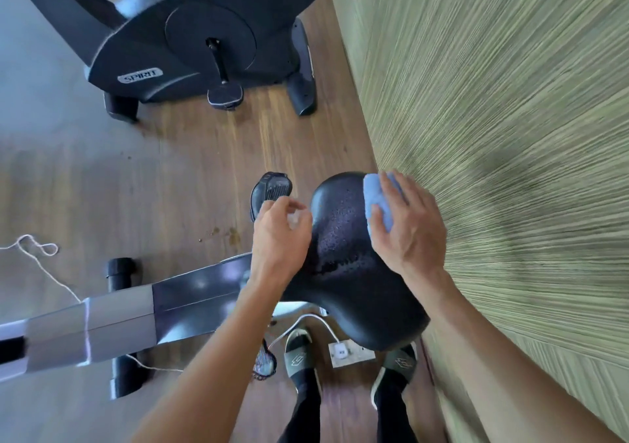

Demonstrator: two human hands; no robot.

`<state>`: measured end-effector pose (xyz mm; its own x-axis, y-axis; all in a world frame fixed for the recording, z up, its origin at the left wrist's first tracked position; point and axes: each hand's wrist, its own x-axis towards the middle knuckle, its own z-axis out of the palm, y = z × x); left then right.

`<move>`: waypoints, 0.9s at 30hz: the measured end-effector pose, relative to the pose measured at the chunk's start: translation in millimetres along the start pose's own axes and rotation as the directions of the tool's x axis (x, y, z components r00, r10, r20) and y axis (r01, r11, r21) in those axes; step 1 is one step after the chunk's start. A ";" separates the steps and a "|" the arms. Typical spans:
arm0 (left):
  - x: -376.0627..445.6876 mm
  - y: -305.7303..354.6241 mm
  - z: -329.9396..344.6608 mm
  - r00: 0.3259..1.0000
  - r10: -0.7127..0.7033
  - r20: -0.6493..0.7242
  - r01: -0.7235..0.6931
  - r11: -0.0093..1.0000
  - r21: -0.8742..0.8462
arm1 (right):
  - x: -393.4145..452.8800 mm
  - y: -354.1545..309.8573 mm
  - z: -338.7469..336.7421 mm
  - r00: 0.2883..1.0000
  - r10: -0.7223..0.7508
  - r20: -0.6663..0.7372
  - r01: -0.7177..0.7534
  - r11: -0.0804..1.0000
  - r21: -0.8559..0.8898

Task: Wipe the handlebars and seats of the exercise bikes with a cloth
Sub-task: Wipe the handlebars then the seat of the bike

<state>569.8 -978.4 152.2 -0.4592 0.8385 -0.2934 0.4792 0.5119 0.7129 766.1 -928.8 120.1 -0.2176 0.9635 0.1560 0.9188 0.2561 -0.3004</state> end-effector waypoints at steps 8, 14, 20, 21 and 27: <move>-8.5 -75.9 -27.2 0.934 -0.333 0.131 0.312 0.936 0.161 | 46.8 -74.2 25.8 0.951 -0.265 0.157 0.262 0.964 0.039; -17.2 -91.5 -20.3 0.849 -0.488 0.205 0.524 0.827 -0.204 | -33.4 -88.8 9.9 0.805 -0.568 0.171 0.498 0.803 0.326; -11.5 -82.5 -25.0 0.828 -0.481 0.287 0.559 0.678 -0.477 | 52.4 -46.5 3.6 0.990 -0.102 0.095 0.096 0.993 0.071; -9.3 -84.3 -25.1 0.819 -0.486 0.305 0.570 0.631 -0.526 | 61.3 -59.9 8.7 0.989 -0.061 0.132 0.058 0.998 0.024; -10.2 -98.6 -33.8 0.774 -0.512 0.373 0.603 0.415 -0.682 | -11.4 -141.0 27.2 0.820 -0.386 0.423 0.374 0.920 0.115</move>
<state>502.0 -1043.8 106.5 -0.3221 0.4561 -0.8296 -0.5881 0.5903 0.5529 630.1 -973.7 135.0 -0.6723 0.7241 -0.1540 0.7264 0.6050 -0.3262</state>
